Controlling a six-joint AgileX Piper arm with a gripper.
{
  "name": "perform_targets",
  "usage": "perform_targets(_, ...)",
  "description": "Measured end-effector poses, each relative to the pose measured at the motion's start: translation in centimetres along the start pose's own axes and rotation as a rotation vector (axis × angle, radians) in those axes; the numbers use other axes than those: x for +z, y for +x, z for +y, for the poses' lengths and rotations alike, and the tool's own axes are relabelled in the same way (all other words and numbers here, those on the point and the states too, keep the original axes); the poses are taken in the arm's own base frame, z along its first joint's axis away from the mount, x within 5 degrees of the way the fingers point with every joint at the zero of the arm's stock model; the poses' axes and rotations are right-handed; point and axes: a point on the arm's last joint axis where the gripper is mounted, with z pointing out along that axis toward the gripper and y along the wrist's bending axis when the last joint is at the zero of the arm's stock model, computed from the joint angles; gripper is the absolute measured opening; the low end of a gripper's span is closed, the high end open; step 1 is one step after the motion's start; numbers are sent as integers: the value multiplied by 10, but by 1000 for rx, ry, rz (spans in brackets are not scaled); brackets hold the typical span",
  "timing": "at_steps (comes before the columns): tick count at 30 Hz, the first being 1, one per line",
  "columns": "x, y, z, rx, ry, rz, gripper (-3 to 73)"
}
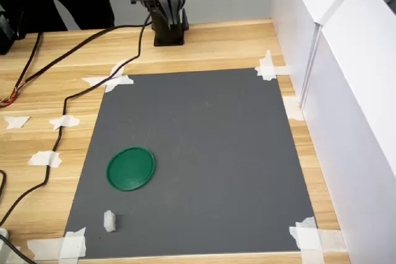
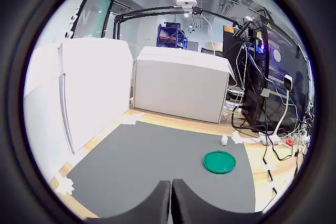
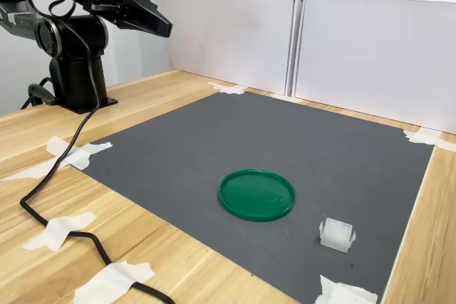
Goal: Grasp a white terminal and put it on the green lid.
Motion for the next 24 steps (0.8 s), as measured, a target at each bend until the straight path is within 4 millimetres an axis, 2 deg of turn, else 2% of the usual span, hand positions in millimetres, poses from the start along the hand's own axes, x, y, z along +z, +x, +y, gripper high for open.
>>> perform_targets(20,2,0,0,3,-3,15,-16)
perform_targets(24,8,-9,-3,12,-14,72,-16)
